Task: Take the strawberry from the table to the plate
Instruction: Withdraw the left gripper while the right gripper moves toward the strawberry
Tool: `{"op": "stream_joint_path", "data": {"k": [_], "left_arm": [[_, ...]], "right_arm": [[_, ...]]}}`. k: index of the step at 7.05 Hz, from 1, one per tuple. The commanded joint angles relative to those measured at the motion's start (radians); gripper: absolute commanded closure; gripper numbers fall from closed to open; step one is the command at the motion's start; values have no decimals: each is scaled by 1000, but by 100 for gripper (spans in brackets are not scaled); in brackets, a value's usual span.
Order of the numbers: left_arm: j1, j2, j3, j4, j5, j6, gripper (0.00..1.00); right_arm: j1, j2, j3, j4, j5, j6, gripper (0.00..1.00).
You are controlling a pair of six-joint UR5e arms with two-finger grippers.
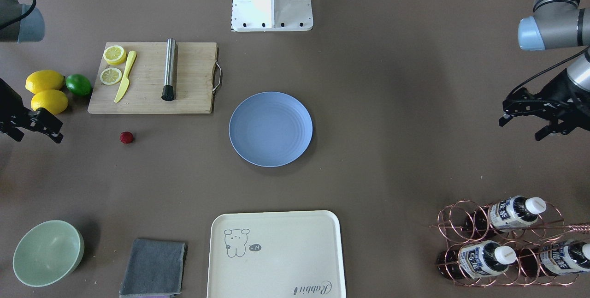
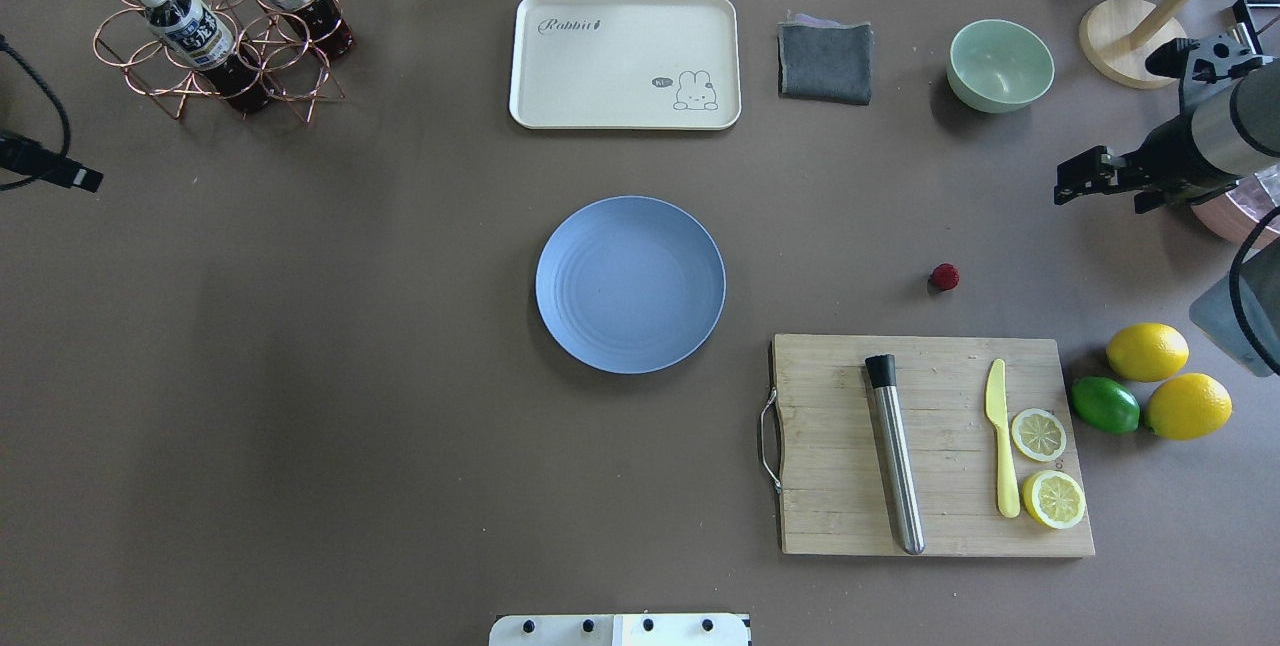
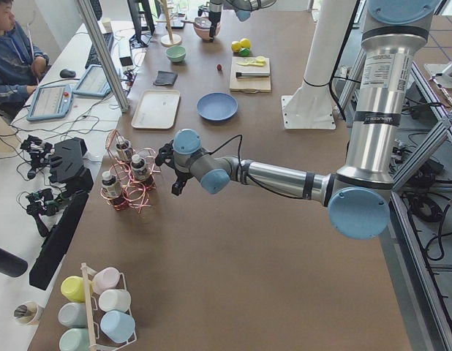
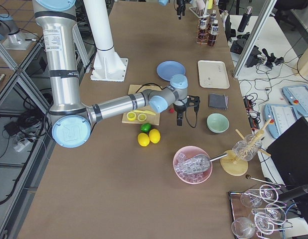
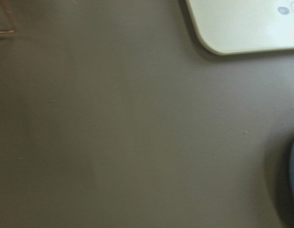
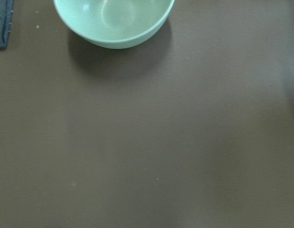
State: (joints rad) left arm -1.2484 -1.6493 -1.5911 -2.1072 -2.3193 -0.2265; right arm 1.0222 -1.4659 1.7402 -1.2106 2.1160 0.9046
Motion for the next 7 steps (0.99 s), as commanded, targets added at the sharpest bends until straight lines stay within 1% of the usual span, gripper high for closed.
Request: {"op": "stream_joint_path", "data": {"k": [1, 2, 3, 4, 5, 7], "left_arm": [[-231, 22, -1, 302, -6, 456, 2], [-324, 22, 0, 434, -5, 584, 2], [-338, 23, 5, 462, 11, 648, 2], [-335, 55, 31, 458, 5, 653, 2], [-338, 60, 25, 449, -5, 656, 2], [-339, 71, 14, 447, -5, 658, 2]], "right_arm": [[-89, 79, -1, -4, -51, 97, 0], [-123, 85, 1, -4, -71, 124, 0], [-140, 85, 1, -6, -85, 132, 0], [-161, 110, -5, -12, -106, 132, 0], [-222, 120, -24, -10, -181, 152, 0], [-254, 101, -16, -4, -192, 192, 1]]}}
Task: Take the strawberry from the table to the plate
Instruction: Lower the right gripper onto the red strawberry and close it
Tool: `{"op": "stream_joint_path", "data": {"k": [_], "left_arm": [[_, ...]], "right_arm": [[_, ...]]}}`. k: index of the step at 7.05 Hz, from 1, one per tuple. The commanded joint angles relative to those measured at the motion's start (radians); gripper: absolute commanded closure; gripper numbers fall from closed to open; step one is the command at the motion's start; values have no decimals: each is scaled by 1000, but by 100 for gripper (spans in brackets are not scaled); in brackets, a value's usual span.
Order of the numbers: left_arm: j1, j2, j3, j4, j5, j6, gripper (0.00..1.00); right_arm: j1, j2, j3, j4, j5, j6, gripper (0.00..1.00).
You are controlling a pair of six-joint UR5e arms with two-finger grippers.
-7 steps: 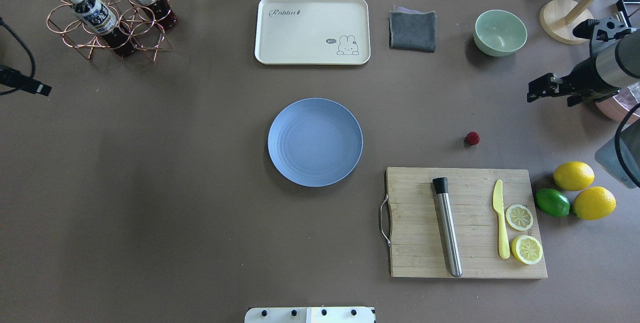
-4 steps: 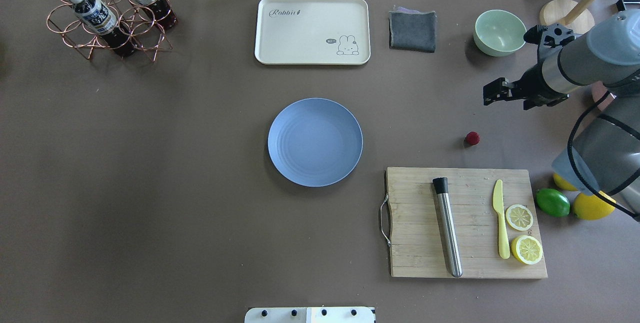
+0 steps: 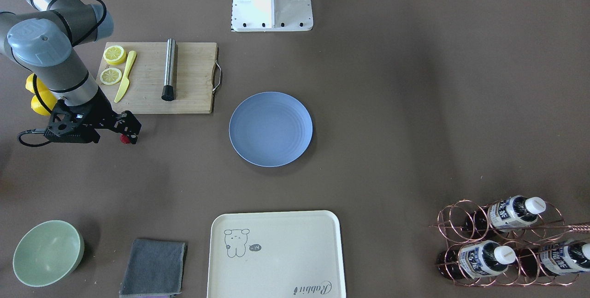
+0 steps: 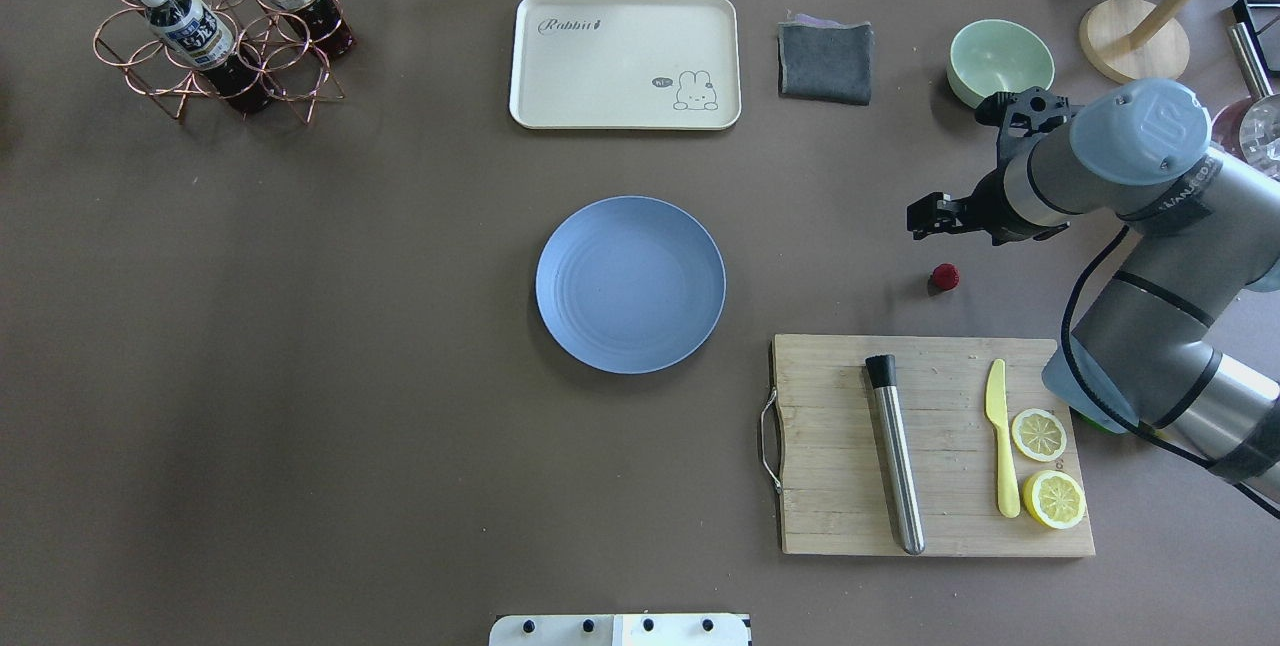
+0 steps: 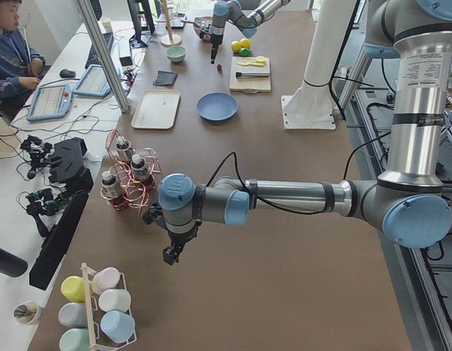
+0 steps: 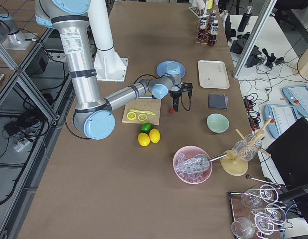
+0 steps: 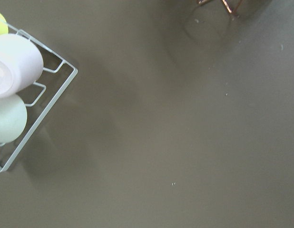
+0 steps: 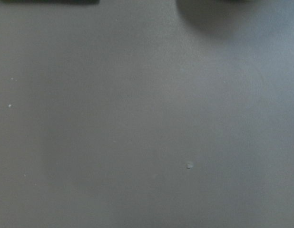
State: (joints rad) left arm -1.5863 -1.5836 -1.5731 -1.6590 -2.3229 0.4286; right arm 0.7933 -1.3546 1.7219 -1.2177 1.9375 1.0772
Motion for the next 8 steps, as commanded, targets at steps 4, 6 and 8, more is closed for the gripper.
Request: {"op": "stream_joint_path", "data": {"k": [4, 6, 8], "left_arm": [[-1, 7, -5, -1, -3, 2, 2], [-1, 13, -7, -1, -3, 2, 2], [-1, 13, -5, -1, -1, 2, 2]], "right_arm": [[-57, -24, -16, 7, -20, 46, 9], [-62, -23, -21, 7, -29, 46, 11], [-63, -18, -31, 9, -32, 46, 19]]}}
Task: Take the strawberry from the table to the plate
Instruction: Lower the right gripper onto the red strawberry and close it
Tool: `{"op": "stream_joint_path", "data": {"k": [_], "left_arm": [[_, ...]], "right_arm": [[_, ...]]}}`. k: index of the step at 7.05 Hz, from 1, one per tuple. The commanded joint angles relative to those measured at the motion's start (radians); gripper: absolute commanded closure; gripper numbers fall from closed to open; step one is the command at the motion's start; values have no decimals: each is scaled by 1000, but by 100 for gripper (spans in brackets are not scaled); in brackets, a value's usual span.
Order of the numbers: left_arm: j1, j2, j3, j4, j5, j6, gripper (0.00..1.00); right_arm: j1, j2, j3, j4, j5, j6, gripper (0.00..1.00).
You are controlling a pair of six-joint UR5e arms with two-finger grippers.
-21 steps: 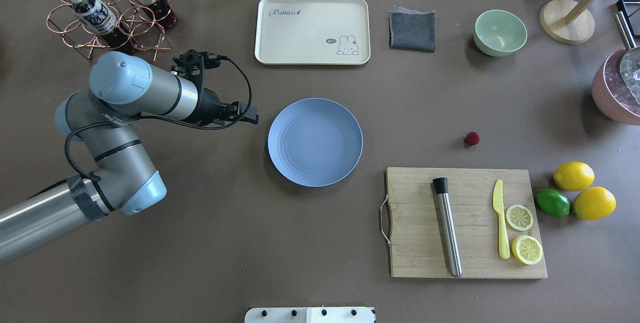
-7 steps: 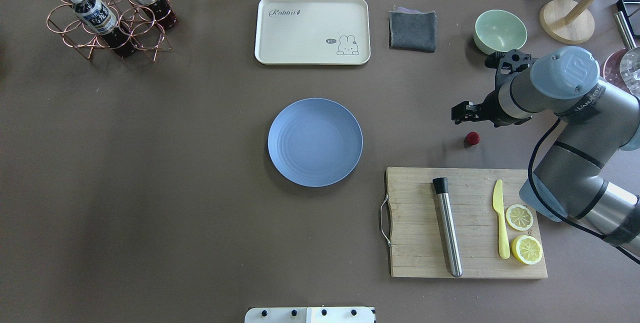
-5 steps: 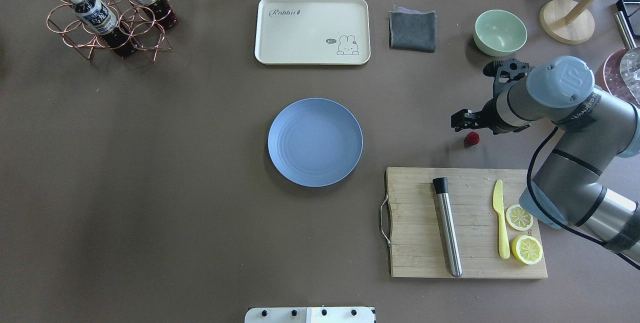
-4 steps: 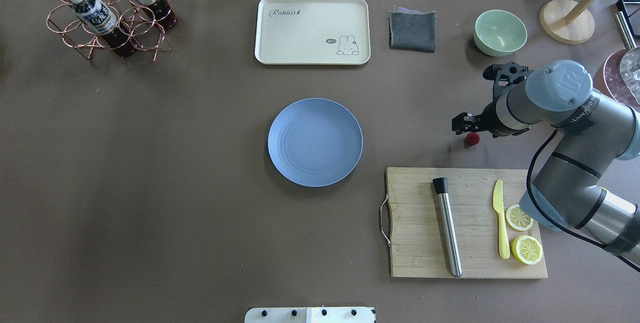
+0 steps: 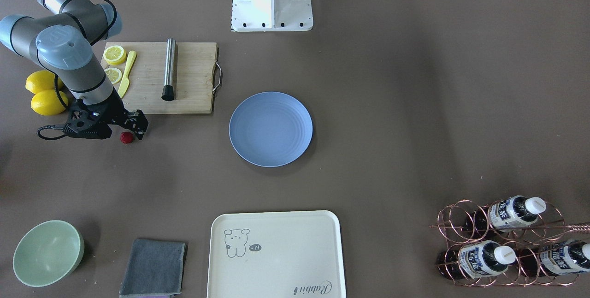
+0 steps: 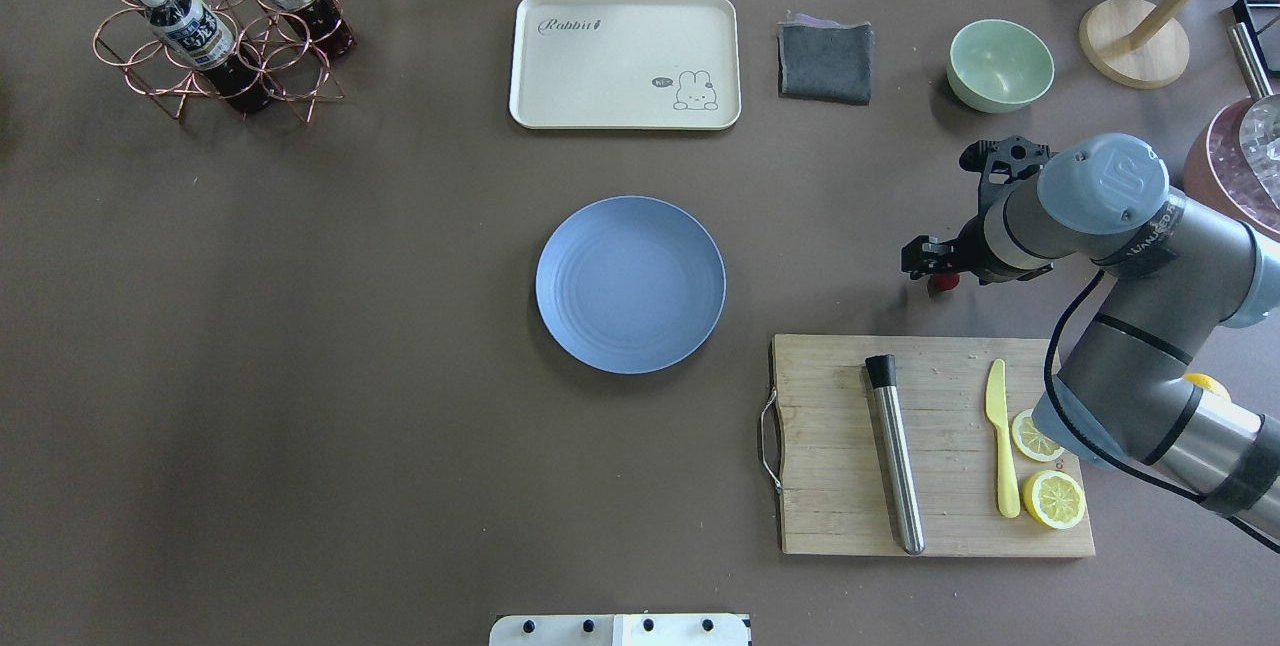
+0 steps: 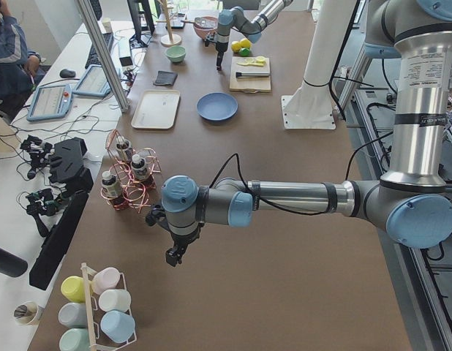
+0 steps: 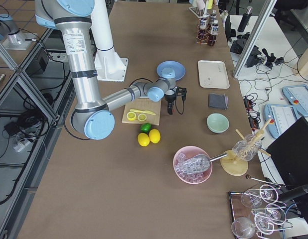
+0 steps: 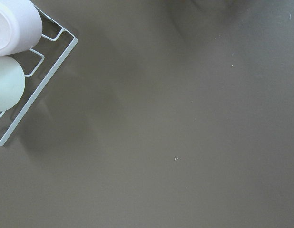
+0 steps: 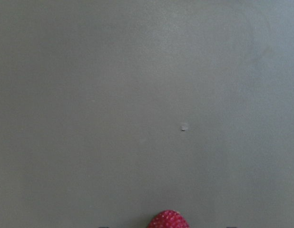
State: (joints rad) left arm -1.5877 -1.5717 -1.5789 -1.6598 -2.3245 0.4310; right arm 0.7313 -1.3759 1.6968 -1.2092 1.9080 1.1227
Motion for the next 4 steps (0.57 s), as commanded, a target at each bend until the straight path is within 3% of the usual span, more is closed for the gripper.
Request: {"op": "stream_joint_path", "data": {"k": [1, 3, 4], "left_arm": [[0, 1, 0, 0, 1, 0, 2], [0, 2, -1, 0, -1, 0, 2], [0, 2, -1, 0, -1, 0, 2]], "right_arm": [[-6, 3, -9, 0, -13, 0, 28], [-22, 5, -9, 0, -20, 49, 37], [-26, 8, -8, 0, -23, 58, 61]]}}
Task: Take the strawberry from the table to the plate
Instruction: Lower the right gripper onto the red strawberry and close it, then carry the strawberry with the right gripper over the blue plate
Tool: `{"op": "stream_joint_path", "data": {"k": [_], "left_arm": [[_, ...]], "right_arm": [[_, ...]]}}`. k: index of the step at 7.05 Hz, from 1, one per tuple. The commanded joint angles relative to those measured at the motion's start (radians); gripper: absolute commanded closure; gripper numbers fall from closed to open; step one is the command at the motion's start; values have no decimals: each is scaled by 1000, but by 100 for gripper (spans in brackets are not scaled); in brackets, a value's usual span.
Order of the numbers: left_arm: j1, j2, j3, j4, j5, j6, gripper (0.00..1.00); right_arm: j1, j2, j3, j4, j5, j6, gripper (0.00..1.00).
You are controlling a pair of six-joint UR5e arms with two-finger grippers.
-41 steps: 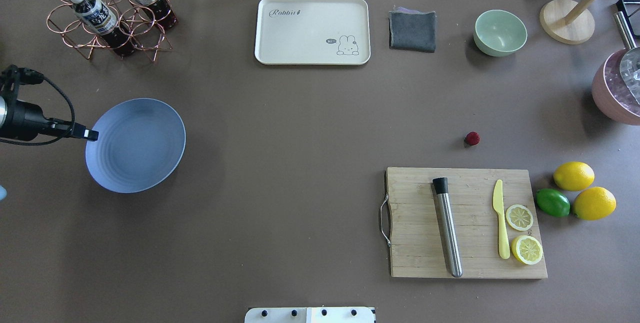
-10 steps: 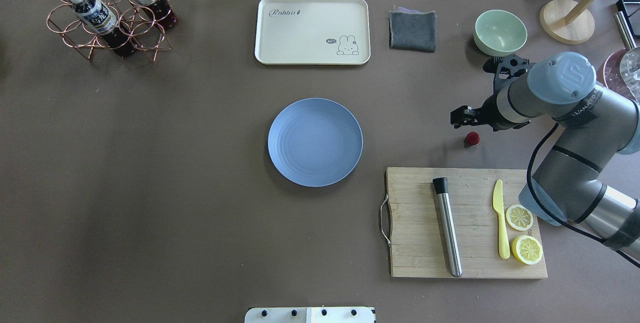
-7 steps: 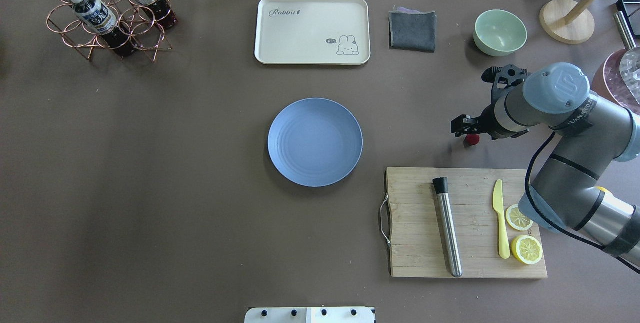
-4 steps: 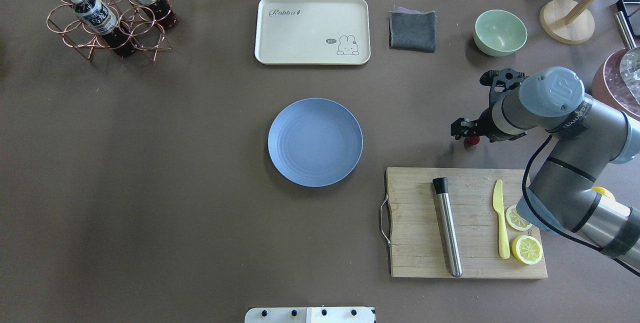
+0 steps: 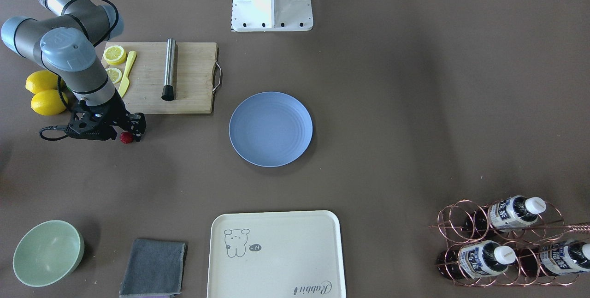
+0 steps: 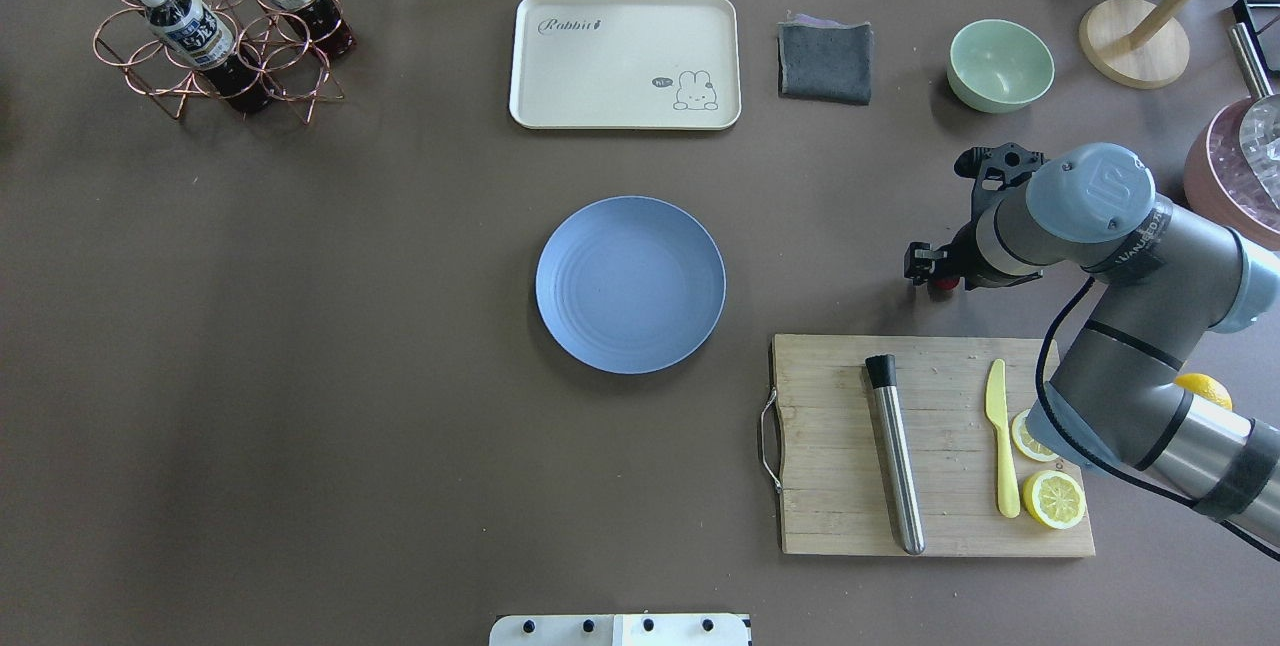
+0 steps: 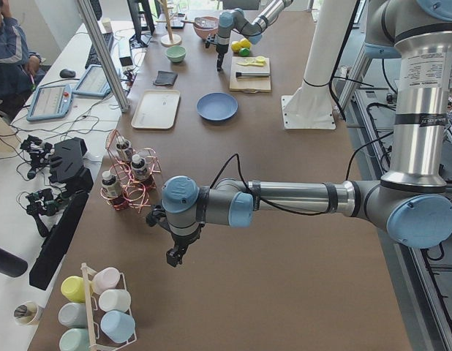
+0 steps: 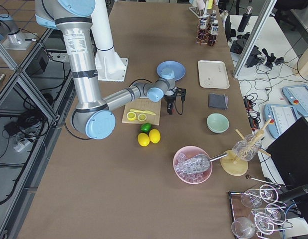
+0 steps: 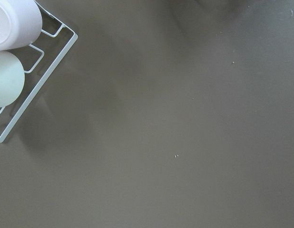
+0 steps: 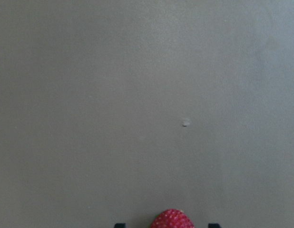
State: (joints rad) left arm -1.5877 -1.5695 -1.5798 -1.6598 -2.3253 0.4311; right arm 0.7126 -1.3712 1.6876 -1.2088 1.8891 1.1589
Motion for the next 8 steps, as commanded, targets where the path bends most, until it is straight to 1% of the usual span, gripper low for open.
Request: {"op": "stream_joint_path", "data": {"k": [1, 2, 3, 4, 5, 7, 8], "left_arm": [[0, 0, 0, 0, 1, 0, 2], [0, 0, 0, 0, 1, 0, 2], [0, 0, 0, 0, 1, 0, 2], [0, 0, 1, 0, 0, 0, 2], [0, 11, -3, -2, 0, 0, 2], [2, 22, -3, 6, 1, -2, 2], [2, 23, -5, 0, 0, -2, 2]], "right_arm": [[-7, 3, 1, 2, -2, 22, 94], [-5, 4, 21, 0, -2, 22, 100], [-7, 7, 64, -14, -1, 33, 100], [-9, 21, 81, -15, 1, 98, 100], [-12, 65, 77, -47, -1, 158, 100], [-24, 246, 73, -252, -4, 296, 100], [-57, 309, 70, -309, -10, 377, 100]]}}
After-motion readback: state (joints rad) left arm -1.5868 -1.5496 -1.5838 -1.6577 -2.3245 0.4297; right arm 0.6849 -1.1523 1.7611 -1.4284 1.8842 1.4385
